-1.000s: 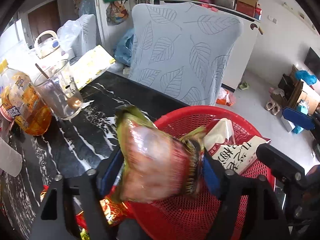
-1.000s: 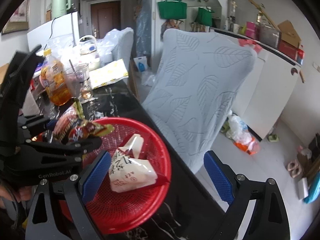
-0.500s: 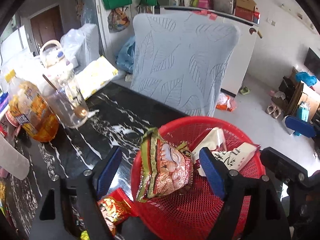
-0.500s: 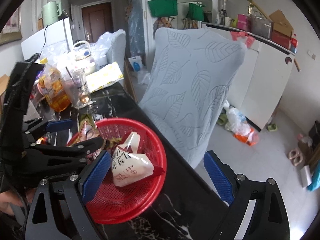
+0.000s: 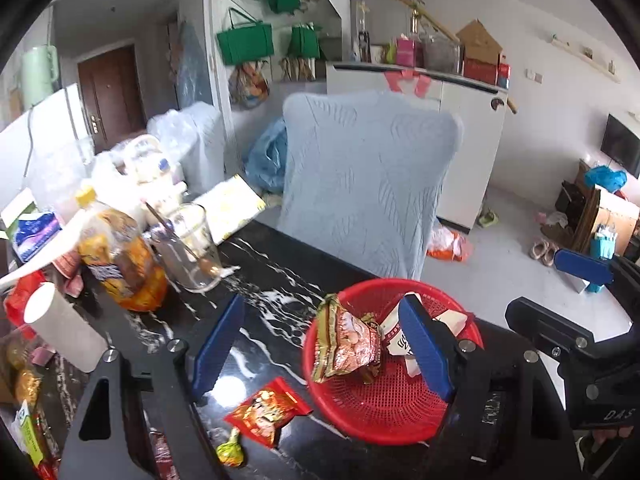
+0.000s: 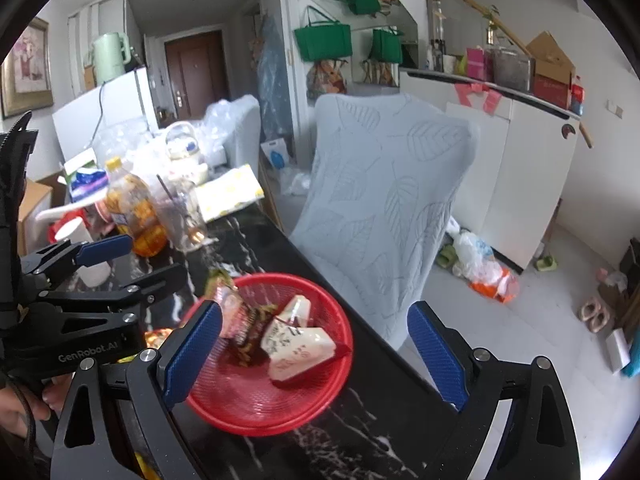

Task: Organize snacks
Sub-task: 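Move both tools back over the remaining snacks on the table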

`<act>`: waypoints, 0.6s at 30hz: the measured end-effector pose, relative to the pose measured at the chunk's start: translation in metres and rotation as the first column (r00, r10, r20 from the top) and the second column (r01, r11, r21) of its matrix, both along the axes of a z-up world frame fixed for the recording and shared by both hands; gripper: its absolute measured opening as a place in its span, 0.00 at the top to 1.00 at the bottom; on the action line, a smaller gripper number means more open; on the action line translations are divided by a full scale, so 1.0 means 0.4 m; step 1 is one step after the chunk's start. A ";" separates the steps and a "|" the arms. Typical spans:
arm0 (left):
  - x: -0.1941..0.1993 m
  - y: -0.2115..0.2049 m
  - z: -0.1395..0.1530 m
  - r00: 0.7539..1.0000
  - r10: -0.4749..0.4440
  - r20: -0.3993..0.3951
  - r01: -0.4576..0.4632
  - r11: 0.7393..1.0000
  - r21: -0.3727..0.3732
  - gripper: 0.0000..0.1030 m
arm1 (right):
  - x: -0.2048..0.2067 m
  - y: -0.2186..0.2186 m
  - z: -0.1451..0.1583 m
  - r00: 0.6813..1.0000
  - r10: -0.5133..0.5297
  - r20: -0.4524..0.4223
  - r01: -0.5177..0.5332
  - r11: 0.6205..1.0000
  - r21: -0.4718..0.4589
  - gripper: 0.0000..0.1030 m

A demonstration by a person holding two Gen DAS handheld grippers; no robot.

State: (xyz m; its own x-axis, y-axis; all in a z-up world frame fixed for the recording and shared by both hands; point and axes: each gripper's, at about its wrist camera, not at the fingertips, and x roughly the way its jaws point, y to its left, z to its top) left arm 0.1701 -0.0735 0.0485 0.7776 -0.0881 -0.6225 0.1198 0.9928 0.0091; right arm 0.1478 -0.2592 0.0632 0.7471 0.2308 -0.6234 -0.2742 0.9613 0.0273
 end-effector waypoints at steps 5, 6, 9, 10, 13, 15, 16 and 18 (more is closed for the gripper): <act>-0.078 0.031 0.056 0.998 0.019 0.060 -0.018 1.000 -0.015 0.23 | -0.052 0.021 0.051 0.999 0.019 0.044 -0.019 1.000 0.008 0.08; -0.089 0.033 0.063 0.998 0.020 0.066 -0.020 1.000 -0.013 0.23 | -0.064 0.026 0.060 0.998 0.024 0.051 -0.024 1.000 0.010 0.08; -0.136 0.042 0.083 0.997 0.020 0.079 -0.020 1.000 -0.007 0.23 | -0.099 0.040 0.082 0.997 0.039 0.069 -0.039 0.999 0.013 0.08; -0.153 0.047 0.089 0.996 0.018 0.082 -0.018 1.000 -0.010 0.23 | -0.112 0.045 0.087 0.996 0.044 0.077 -0.045 0.999 0.013 0.08; -0.205 0.059 0.100 0.996 0.023 0.089 -0.022 1.000 -0.013 0.23 | -0.156 0.063 0.102 0.993 0.066 0.100 -0.068 0.998 0.019 0.08; -0.239 0.071 0.102 0.995 0.029 0.092 -0.028 1.000 -0.014 0.23 | -0.180 0.077 0.106 0.991 0.078 0.110 -0.082 0.996 0.025 0.08; -0.258 0.078 0.103 0.995 0.033 0.094 -0.031 0.999 -0.015 0.23 | -0.193 0.082 0.107 0.990 0.087 0.112 -0.090 0.996 0.025 0.08; -0.286 0.088 0.106 0.995 0.040 0.096 -0.039 0.999 -0.018 0.23 | -0.222 0.095 0.107 0.988 0.104 0.115 -0.107 0.994 0.023 0.08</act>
State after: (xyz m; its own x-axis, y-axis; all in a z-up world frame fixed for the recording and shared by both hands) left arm 0.0555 -0.0383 0.0907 0.8371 -0.0652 -0.5432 0.0796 0.9968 0.0030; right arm 0.0590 -0.2213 0.1061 0.7830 0.3289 -0.5279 -0.3771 0.9260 0.0177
